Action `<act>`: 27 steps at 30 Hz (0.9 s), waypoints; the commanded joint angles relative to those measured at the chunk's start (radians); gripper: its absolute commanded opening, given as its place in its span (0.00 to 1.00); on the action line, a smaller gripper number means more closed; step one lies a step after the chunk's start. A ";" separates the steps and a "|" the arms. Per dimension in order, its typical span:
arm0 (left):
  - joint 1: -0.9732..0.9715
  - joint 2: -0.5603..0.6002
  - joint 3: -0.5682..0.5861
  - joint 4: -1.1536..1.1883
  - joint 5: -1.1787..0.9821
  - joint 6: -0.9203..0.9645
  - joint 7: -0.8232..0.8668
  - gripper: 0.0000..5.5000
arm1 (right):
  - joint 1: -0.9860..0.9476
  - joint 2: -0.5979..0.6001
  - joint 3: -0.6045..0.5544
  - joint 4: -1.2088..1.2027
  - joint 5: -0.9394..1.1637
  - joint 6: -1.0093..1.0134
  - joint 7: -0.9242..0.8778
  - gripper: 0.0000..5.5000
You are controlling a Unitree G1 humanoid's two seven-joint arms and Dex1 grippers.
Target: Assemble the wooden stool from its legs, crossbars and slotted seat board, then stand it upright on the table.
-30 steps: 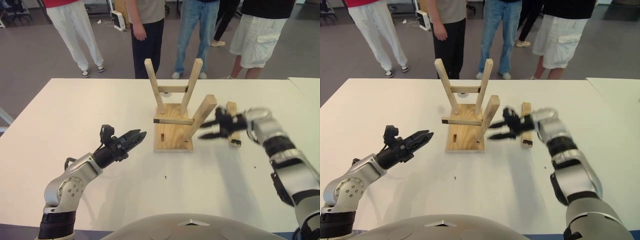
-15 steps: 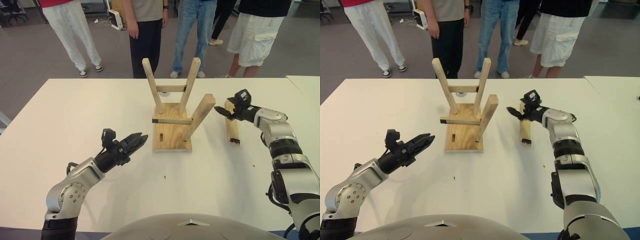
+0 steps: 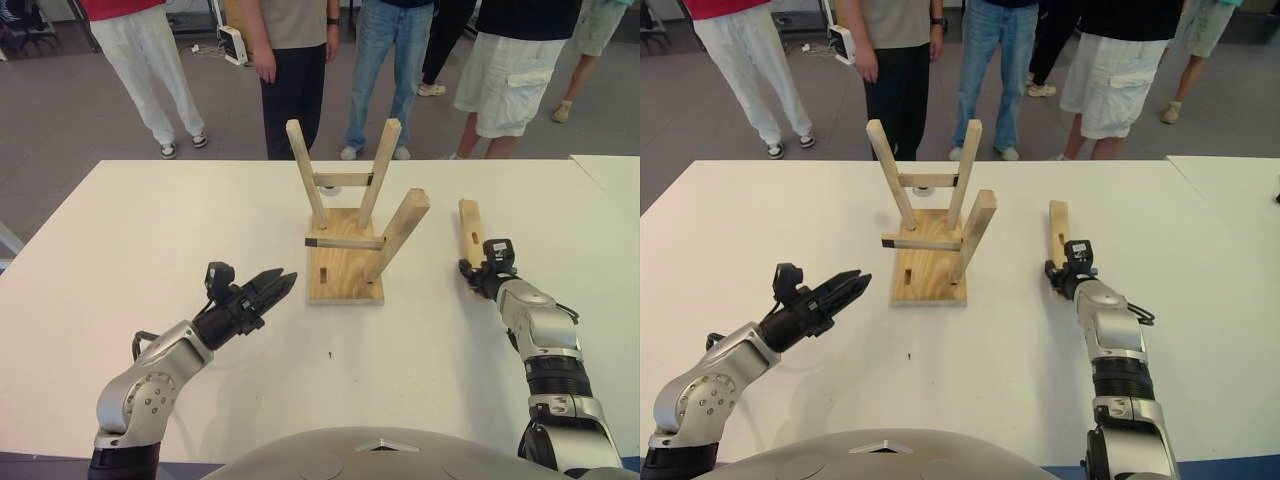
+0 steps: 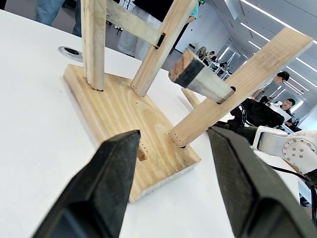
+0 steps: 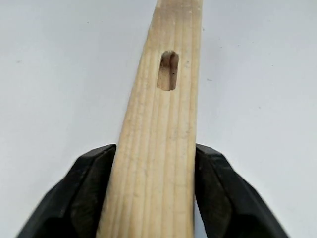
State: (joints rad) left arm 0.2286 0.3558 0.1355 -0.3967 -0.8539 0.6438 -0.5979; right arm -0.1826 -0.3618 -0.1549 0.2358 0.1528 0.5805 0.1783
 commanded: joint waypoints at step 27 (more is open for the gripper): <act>-0.989 0.225 0.152 0.176 -0.608 0.289 0.063 0.81 | -0.599 -0.090 -0.044 -0.350 1.034 0.436 0.669 0.37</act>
State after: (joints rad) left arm -0.7224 0.5868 0.2959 -0.2334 -1.4235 0.9115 -0.5393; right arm -0.7736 -0.4323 -0.2140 -0.1096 1.1710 0.9860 0.8248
